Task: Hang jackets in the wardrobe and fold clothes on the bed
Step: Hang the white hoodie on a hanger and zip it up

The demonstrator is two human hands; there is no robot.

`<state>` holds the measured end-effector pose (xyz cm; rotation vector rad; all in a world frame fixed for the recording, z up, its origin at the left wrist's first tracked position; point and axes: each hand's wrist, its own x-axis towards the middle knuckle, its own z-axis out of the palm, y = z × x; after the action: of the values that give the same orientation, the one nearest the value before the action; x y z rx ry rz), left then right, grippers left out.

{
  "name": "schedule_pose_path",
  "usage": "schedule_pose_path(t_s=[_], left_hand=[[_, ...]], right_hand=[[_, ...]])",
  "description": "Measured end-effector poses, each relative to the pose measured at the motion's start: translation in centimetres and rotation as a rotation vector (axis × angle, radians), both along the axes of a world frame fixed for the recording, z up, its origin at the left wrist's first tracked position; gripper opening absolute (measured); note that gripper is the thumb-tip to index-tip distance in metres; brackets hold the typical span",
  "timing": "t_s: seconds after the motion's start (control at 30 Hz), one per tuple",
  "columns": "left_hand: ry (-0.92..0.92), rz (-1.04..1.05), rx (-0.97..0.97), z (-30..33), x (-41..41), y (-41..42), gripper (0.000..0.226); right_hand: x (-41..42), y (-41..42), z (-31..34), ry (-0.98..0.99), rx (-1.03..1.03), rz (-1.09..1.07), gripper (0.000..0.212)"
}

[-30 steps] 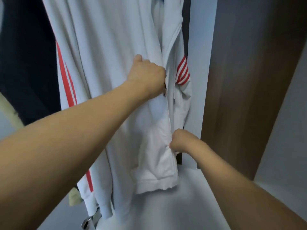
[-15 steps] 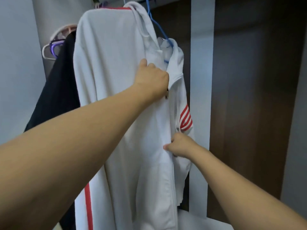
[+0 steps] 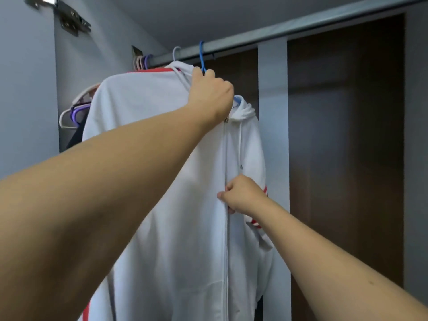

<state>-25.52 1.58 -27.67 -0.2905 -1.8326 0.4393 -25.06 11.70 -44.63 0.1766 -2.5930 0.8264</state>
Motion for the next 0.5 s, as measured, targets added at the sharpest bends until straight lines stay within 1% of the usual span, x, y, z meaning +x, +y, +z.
schedule_pose_path(t_s=[0.07,0.13,0.2,0.27,0.33,0.37,0.43,0.47,0.5], left_hand=[[0.001,-0.034,0.065,-0.3,-0.7,0.2,0.015],[-0.024,-0.047,0.104,-1.4,-1.5,0.1,0.018],[-0.053,-0.044,0.075,-2.4,-1.8,-0.3,0.010],[-0.054,-0.037,0.006,-3.0,-1.5,-0.9,0.008],[-0.016,-0.038,-0.081,-3.9,-1.0,-1.5,0.018],[0.025,-0.051,-0.135,-4.5,-0.8,-1.8,0.025],[0.090,-0.102,-0.262,-6.1,-0.1,-2.5,0.030],[0.080,-0.101,-0.334,-7.0,0.2,-3.0,0.031],[0.052,-0.081,-0.403,-7.7,0.4,-3.3,0.032]], right_hand=[[-0.1,0.0,0.8,-0.018,0.028,-0.015,0.025],[-0.2,0.0,1.1,-0.093,0.067,-0.007,0.023],[-0.4,0.1,1.0,-0.163,0.075,0.029,0.020],[-0.8,0.3,1.0,-0.196,0.039,0.069,0.021],[-1.2,0.7,1.5,-0.185,-0.025,0.085,0.028],[-1.3,1.0,1.9,-0.150,-0.051,0.085,0.031],[-1.4,1.6,3.0,-0.044,-0.053,0.059,0.028],[-1.4,1.8,3.5,-0.006,-0.027,0.031,0.033],[-1.4,2.0,3.9,0.017,0.003,-0.004,0.045]])
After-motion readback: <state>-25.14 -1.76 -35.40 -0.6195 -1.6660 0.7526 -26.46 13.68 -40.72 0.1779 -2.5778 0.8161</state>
